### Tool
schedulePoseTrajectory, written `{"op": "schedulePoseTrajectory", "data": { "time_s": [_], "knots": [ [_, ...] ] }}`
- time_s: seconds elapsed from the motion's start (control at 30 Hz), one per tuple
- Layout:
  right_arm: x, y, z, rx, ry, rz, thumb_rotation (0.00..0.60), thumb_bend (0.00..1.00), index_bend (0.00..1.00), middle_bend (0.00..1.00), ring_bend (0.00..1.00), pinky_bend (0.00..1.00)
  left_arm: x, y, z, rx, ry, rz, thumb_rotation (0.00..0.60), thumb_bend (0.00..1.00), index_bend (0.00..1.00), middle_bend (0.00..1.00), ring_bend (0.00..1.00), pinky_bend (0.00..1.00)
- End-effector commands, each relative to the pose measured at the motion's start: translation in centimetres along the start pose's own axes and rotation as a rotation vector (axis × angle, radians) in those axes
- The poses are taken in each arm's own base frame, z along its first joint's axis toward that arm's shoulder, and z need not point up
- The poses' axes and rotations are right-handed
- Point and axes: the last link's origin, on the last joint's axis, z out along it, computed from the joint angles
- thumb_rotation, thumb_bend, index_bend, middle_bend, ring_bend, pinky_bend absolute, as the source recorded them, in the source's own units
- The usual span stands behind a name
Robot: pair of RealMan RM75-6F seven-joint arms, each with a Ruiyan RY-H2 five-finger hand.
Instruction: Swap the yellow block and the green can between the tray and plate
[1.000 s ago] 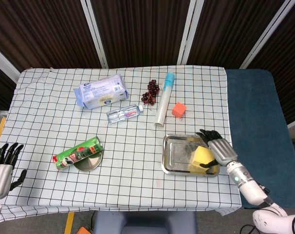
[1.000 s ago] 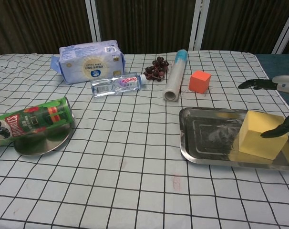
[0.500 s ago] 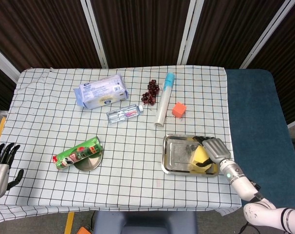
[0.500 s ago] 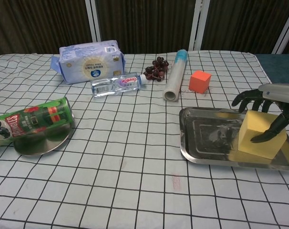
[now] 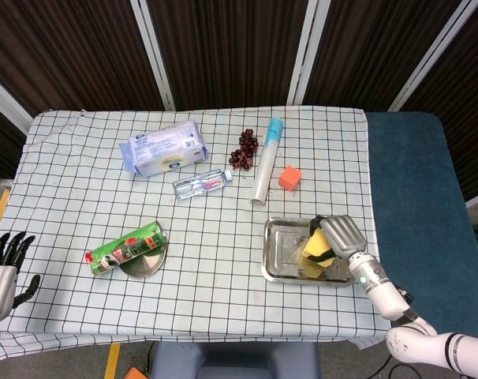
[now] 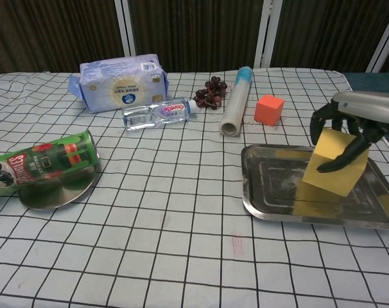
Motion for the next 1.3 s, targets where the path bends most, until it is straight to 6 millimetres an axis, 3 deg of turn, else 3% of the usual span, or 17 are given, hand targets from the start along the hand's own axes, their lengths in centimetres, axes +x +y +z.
{"op": "schedulePoseTrajectory", "data": {
  "time_s": [0.03, 0.27, 0.47, 0.73, 0.8, 0.93, 1.03, 1.13, 1.3],
  "knots": [
    [1.0, -3.3, 1.4, 0.096, 0.032, 0.065, 0.6, 0.13, 0.75, 0.66, 0.77, 0.77, -0.1, 0.1, -0.1, -0.003, -0.016, 0.003, 0.6, 0.37, 0.12, 0.1, 0.0, 0.15],
    [1.9, -8.5, 5.1, 0.223, 0.046, 0.045, 0.6, 0.15, 0.76, 0.67, 0.78, 0.78, -0.3, 0.3, -0.1, -0.012, -0.031, 0.005, 0.6, 0.37, 0.12, 0.09, 0.0, 0.15],
    [2.3, -13.1, 9.4, 0.28, 0.097, 0.049, 0.6, 0.15, 0.76, 0.67, 0.77, 0.78, -0.4, 0.2, 0.0, -0.002, -0.042, 0.009, 0.6, 0.38, 0.12, 0.09, 0.0, 0.15],
    [2.2, -16.4, 14.3, 0.3, 0.151, 0.098, 0.6, 0.15, 0.73, 0.67, 0.71, 0.75, -0.1, -0.2, -0.1, 0.004, -0.031, -0.01, 0.6, 0.38, 0.13, 0.09, 0.0, 0.15],
    [2.0, -16.6, 15.2, 0.301, 0.137, 0.116, 0.6, 0.15, 0.67, 0.63, 0.62, 0.68, -0.2, -0.2, -0.1, 0.0, -0.036, -0.01, 0.6, 0.38, 0.13, 0.09, 0.0, 0.15],
    [1.4, -16.6, 16.4, 0.297, 0.079, 0.173, 0.6, 0.14, 0.49, 0.43, 0.35, 0.44, -0.2, -0.1, -0.1, -0.005, -0.041, -0.017, 0.6, 0.38, 0.13, 0.09, 0.0, 0.15],
    [1.2, -16.3, 16.8, 0.302, 0.042, 0.184, 0.6, 0.12, 0.38, 0.3, 0.19, 0.33, -0.2, -0.2, -0.1, -0.006, -0.04, -0.015, 0.6, 0.38, 0.13, 0.09, 0.0, 0.15],
    [1.0, -15.9, 16.7, 0.32, 0.033, 0.165, 0.6, 0.11, 0.28, 0.19, 0.08, 0.23, -0.2, -0.2, -0.1, -0.006, -0.039, -0.017, 0.6, 0.38, 0.13, 0.1, 0.0, 0.15],
    [1.2, -15.7, 16.3, 0.341, 0.038, 0.143, 0.6, 0.11, 0.15, 0.04, 0.0, 0.11, -0.2, -0.2, -0.1, -0.009, -0.042, -0.013, 0.6, 0.38, 0.13, 0.09, 0.0, 0.15]
  ]
}}
